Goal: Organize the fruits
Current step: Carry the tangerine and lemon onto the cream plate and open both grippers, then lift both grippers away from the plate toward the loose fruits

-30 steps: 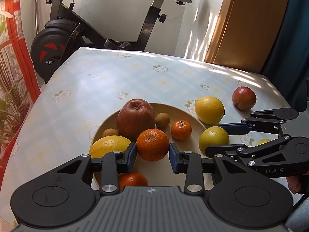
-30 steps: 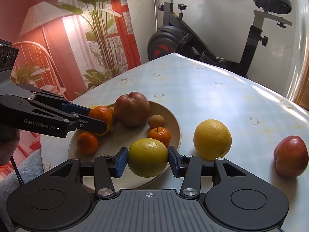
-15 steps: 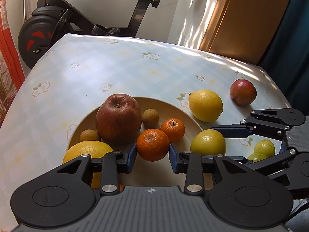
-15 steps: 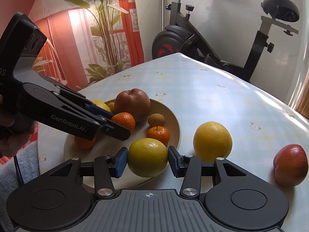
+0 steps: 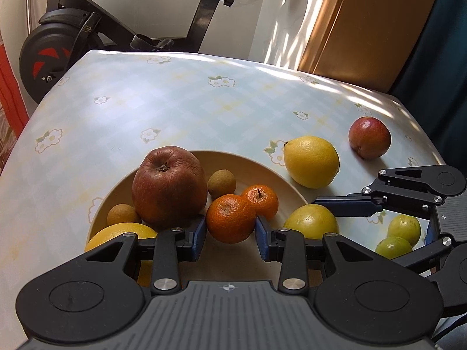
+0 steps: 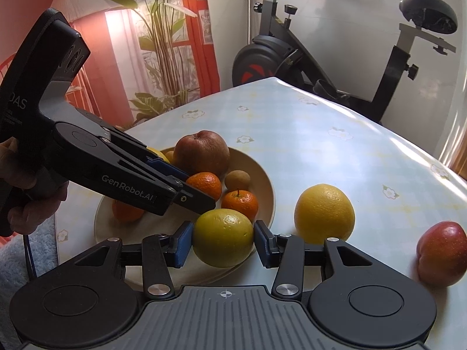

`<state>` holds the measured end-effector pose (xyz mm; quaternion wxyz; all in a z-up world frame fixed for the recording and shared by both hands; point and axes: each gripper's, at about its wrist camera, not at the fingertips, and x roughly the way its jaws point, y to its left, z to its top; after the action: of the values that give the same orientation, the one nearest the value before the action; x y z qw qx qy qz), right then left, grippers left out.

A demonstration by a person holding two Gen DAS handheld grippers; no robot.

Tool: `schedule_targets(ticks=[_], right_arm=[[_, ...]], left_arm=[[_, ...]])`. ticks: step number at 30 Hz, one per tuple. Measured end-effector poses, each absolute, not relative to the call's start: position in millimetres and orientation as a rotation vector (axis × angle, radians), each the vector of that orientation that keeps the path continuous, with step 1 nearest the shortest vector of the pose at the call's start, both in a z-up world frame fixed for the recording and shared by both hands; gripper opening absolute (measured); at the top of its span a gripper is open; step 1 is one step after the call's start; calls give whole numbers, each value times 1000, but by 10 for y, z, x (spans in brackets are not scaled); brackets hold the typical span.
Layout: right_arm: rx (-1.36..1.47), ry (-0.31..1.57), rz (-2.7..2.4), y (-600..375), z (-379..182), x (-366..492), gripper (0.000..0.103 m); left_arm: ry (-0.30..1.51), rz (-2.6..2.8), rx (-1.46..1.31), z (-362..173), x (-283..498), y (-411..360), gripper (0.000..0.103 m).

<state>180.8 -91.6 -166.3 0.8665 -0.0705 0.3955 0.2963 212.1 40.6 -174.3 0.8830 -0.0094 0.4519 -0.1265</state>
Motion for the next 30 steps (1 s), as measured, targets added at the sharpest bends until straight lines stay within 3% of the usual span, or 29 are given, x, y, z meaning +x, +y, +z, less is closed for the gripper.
schedule_targets(ticks=[7, 11, 30], right_arm=[[-166, 831, 623, -893, -1685, 1831, 41], [-159, 821, 598, -909, -1687, 1842, 35], [-135, 799, 552, -1044, -1574, 1735, 35]], left_arm=[[935, -268, -42, -1737, 2188, 395, 38], [939, -261, -54, -1763, 2219, 395, 38], [901, -265, -66, -1628, 1990, 435, 40]])
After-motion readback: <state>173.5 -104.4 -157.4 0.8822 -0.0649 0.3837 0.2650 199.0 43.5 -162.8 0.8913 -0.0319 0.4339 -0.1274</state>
